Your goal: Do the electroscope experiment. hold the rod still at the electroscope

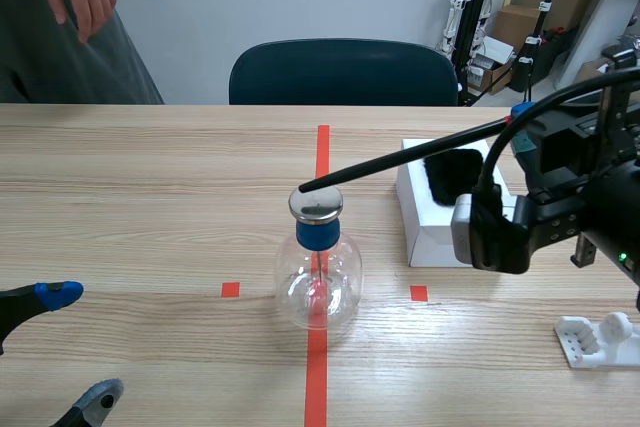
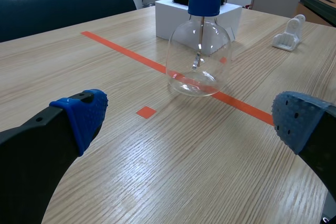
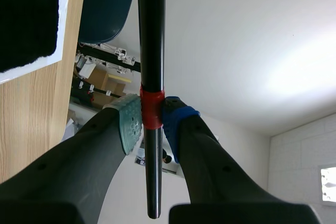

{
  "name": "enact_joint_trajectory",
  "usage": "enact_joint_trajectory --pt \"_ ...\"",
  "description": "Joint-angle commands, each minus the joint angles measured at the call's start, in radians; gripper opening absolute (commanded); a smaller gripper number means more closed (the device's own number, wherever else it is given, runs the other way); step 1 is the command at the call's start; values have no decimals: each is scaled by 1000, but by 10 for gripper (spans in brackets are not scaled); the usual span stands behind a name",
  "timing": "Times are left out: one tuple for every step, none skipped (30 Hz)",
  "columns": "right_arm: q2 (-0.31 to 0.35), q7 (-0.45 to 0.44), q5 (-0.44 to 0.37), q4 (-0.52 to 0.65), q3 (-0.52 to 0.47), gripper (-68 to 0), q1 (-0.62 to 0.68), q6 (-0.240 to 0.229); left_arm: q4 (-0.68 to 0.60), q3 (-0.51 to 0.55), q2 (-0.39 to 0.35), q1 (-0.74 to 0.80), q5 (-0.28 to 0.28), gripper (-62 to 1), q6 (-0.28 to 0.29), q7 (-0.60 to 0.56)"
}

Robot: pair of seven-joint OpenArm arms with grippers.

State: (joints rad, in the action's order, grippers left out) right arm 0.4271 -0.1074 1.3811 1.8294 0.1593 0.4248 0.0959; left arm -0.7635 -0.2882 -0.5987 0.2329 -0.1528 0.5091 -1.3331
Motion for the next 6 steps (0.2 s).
enact_joint_trajectory --pt "10 5 3 13 -2 -653 3 20 -16 0 -2 -3 10 14 3 -13" --pt "10 7 3 22 -2 -653 13 32 -16 0 -2 -3 10 14 3 -14" --pt "7 12 3 34 -2 -653 26 52 -16 0 -2 -3 10 14 3 -14" --pt "-3 20 3 53 -3 -653 44 77 -16 0 -2 -3 10 14 3 -13" --pt "-14 30 3 71 -6 -653 61 94 -16 0 -2 -3 10 14 3 -13" --pt "-27 35 3 95 -11 -653 85 109 -16 0 -2 -3 10 14 3 -14"
